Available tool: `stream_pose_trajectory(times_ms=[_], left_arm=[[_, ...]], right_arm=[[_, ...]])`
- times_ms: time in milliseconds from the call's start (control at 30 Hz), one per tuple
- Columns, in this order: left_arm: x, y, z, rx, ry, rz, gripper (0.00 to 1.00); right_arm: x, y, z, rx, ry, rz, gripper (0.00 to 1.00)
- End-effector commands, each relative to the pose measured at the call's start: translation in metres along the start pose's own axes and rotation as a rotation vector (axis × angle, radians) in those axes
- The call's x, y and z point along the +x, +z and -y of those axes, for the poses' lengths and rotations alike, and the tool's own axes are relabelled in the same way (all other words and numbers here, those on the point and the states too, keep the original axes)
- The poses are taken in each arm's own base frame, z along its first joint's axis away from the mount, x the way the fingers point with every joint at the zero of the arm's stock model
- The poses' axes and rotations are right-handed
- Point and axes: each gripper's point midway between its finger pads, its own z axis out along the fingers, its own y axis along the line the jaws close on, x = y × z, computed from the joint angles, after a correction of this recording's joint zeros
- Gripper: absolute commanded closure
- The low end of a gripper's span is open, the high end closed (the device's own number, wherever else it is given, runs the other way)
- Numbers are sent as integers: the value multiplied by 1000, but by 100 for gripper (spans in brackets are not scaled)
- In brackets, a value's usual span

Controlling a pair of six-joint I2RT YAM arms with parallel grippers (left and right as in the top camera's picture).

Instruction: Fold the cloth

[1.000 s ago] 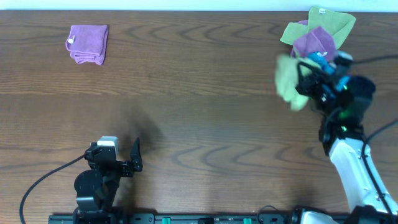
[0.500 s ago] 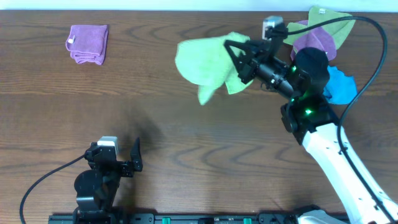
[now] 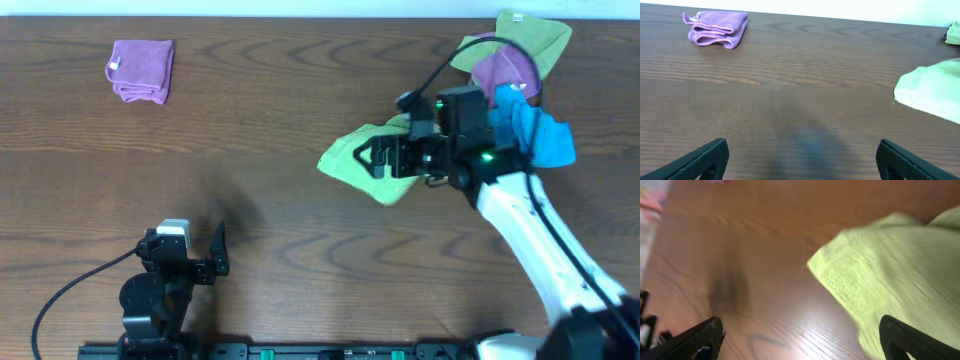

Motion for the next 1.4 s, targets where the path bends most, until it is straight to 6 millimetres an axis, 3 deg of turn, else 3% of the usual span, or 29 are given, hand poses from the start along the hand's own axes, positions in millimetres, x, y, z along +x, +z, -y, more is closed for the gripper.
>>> stream_pose_trajectory(times_ms=[0,100,167,233,267,300,333,433,467,567,767,867,1367], left_arm=[[8,3,-3,-11,-5,-16,5],[8,3,-3,-11,-5,-16,5],[8,3,-3,-11,-5,-16,5],[8,3,-3,-11,-5,-16,5],[8,3,-3,-11,-5,-16,5],[8,3,-3,-11,-5,-16,5],[8,3,-3,-11,-5,-16,5],[8,3,-3,-11,-5,-16,5],[8,3,-3,-11,-5,-16,5],[8,3,-3,-11,-5,-16,4],[8,3,-3,-11,-5,-16,5],[8,3,-3,-11,-5,-16,5],[8,3,-3,-11,-5,-16,5]], right_arm=[[16,20,-10,-26,-86,-70,1],[30,37,-7,2,-151,-128,1],[38,45,14,112,-126,-162,1],[42,53,23,134,-110,-182,1],[43,57,26,140,-110,-188,12],[44,61,33,164,-107,-195,38],[46,65,41,193,-112,-204,72],[50,80,53,212,-111,-220,96],[50,85,56,212,-110,-219,99],[42,95,59,206,-108,-184,99],[4,104,58,269,-134,-14,99],[-5,108,58,308,-165,30,99],[19,142,60,329,-198,-29,99]])
